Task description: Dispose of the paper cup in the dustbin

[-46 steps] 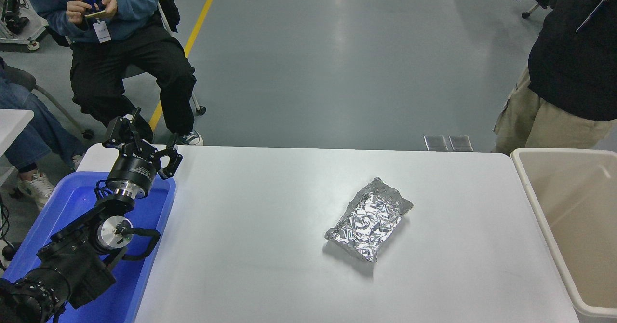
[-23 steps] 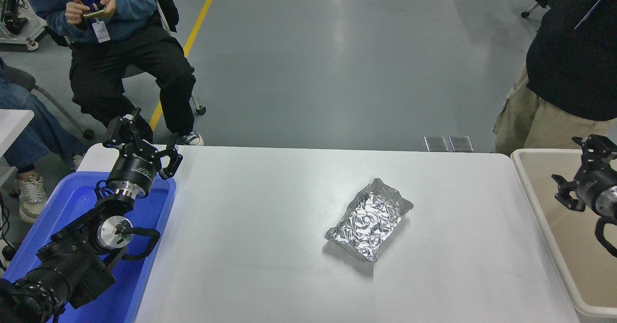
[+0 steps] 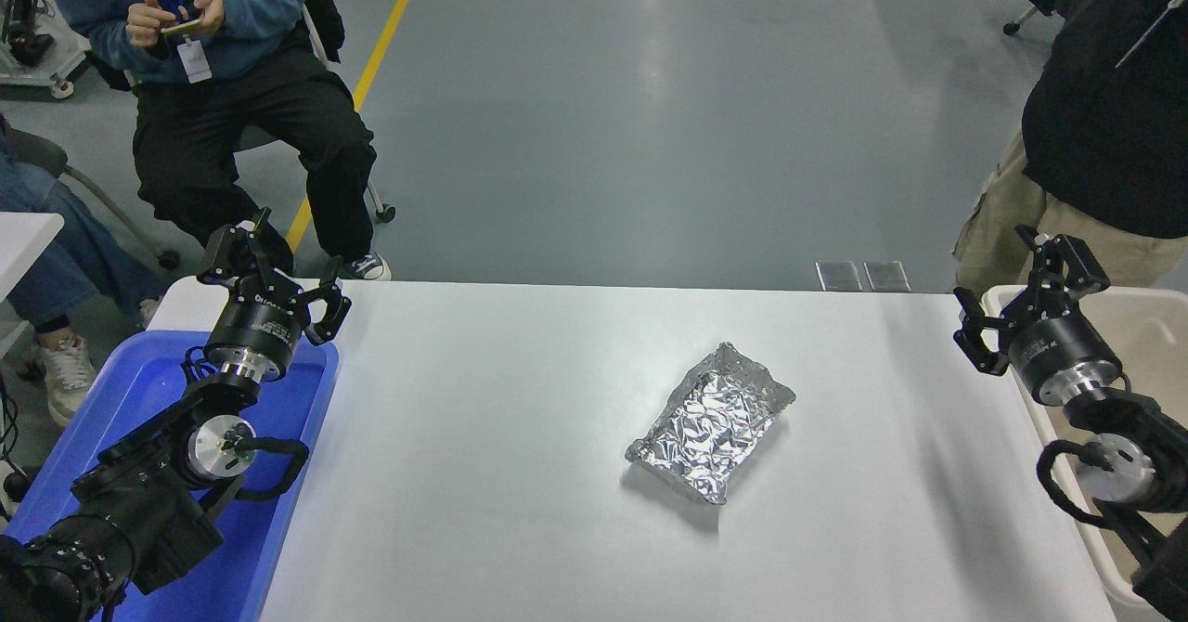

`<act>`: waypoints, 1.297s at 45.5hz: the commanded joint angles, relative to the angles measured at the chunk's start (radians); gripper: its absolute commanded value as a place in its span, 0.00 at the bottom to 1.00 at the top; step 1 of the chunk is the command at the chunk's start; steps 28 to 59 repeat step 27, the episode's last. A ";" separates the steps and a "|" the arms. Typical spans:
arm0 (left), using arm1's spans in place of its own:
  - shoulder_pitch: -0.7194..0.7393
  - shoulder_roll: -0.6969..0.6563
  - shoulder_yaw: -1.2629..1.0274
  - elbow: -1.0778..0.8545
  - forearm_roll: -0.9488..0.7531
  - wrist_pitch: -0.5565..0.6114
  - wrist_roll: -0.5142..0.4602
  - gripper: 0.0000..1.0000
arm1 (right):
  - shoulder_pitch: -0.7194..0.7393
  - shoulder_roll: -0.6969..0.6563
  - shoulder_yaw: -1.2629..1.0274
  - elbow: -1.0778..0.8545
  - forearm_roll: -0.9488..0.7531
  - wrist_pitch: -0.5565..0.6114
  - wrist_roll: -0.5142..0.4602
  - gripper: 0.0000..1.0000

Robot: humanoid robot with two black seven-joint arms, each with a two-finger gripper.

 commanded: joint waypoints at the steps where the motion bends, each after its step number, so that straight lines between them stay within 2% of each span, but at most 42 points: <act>1: 0.000 0.000 0.000 0.000 0.000 -0.001 0.000 1.00 | -0.052 0.118 0.107 0.028 -0.099 0.000 0.091 1.00; 12: 0.000 0.000 0.000 0.000 0.000 -0.001 0.000 1.00 | -0.052 0.168 0.107 -0.045 -0.112 -0.008 0.093 1.00; 59: 0.000 0.000 0.000 0.000 0.000 0.000 0.001 1.00 | -0.034 0.170 0.096 -0.044 -0.113 -0.008 0.093 1.00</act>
